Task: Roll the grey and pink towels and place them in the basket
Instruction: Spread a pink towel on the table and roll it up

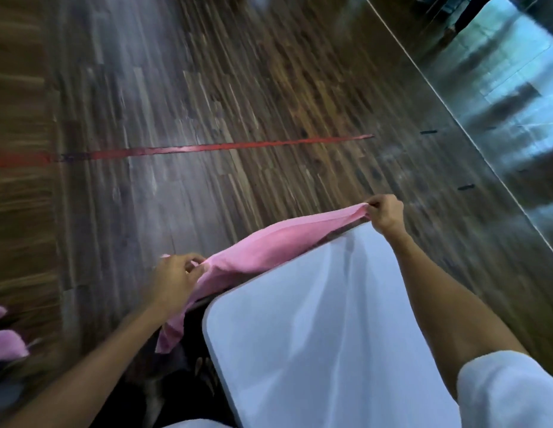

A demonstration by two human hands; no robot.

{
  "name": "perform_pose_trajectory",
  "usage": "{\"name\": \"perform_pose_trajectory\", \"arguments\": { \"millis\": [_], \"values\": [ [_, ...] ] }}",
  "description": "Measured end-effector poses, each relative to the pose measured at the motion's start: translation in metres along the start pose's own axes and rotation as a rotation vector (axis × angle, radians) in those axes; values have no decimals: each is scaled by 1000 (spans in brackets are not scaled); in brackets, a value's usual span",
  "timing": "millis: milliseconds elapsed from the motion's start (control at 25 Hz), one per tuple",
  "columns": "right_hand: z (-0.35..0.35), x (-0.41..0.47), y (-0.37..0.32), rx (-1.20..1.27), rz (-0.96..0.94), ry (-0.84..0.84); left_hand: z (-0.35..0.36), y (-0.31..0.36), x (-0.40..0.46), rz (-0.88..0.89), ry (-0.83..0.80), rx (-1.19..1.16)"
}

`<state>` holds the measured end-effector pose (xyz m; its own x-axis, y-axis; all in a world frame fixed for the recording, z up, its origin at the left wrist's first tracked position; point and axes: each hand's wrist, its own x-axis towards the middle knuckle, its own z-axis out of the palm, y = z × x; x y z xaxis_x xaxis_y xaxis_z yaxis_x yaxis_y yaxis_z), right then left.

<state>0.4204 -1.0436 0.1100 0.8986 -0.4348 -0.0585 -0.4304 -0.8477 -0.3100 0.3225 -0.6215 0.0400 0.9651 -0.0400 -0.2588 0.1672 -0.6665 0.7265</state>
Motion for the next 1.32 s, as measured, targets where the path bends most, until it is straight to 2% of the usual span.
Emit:
{"name": "perform_pose_trajectory", "arguments": {
  "millis": [160,440,760,840,1000,1320],
  "values": [
    [5,58,62,50,17,40,50,8,-15,-46,22,22],
    [40,83,150,-72,-87,-54,86,7,-37,-14,58,240],
    [48,54,205,-97,-229,33,104,-5,-84,96,129,470],
    [45,41,223,-98,-200,51,111,0,-94,97,135,505],
    [44,9,247,-22,-126,65,126,5,-122,53,175,475],
    [19,-66,315,89,-123,70,168,4,-194,47,215,419]
  ]
}}
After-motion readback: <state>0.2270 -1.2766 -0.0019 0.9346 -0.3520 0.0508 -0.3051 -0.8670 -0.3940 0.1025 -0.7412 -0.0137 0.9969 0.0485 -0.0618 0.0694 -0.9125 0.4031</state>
